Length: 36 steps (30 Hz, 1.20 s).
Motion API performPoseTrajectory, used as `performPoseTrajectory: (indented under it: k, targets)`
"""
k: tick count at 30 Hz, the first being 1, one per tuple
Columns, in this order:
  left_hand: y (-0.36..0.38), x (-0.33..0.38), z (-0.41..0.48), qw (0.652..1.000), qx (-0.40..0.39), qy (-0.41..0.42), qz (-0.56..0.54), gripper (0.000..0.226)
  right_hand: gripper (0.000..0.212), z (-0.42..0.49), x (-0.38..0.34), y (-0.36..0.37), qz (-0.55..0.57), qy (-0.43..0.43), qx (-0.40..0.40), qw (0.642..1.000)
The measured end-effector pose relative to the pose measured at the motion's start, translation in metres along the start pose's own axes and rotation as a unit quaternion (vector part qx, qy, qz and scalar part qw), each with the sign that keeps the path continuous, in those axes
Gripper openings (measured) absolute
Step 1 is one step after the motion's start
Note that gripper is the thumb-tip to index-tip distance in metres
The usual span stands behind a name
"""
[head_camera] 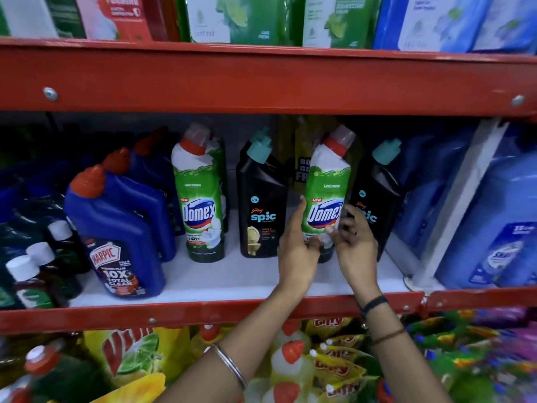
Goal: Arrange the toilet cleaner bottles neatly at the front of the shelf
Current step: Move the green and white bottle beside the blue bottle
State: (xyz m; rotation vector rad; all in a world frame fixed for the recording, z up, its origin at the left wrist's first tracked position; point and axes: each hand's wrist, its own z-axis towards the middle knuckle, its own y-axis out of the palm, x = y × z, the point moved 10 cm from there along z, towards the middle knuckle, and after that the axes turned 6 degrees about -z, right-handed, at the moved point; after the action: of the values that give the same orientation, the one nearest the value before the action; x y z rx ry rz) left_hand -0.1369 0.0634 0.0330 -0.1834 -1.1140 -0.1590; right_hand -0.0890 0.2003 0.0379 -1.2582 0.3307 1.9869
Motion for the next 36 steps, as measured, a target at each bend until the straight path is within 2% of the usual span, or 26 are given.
performPoseTrajectory:
  k: [5, 11, 25, 36]
  targets:
    - [-0.020, 0.011, -0.007, 0.999, 0.018, 0.007, 0.032, 0.080, 0.046, -0.015, -0.018, -0.006, 0.008, -0.007, 0.002, 1.000]
    - [-0.059, 0.025, -0.025, 1.000, 0.023, 0.021, 0.002, 0.083, 0.045, -0.046, -0.049, 0.008, 0.042, -0.032, -0.001, 0.999]
    - [-0.192, 0.013, -0.053, 0.993, 0.110, 0.028, 0.016, 0.077, 0.046, -0.098, -0.091, 0.118, 0.078, -0.046, -0.061, 0.994]
    - [-0.215, 0.001, -0.056, 0.995, 0.097, 0.027, 0.015, 0.079, 0.043, -0.112, -0.094, 0.150, 0.050, -0.046, -0.073, 0.995]
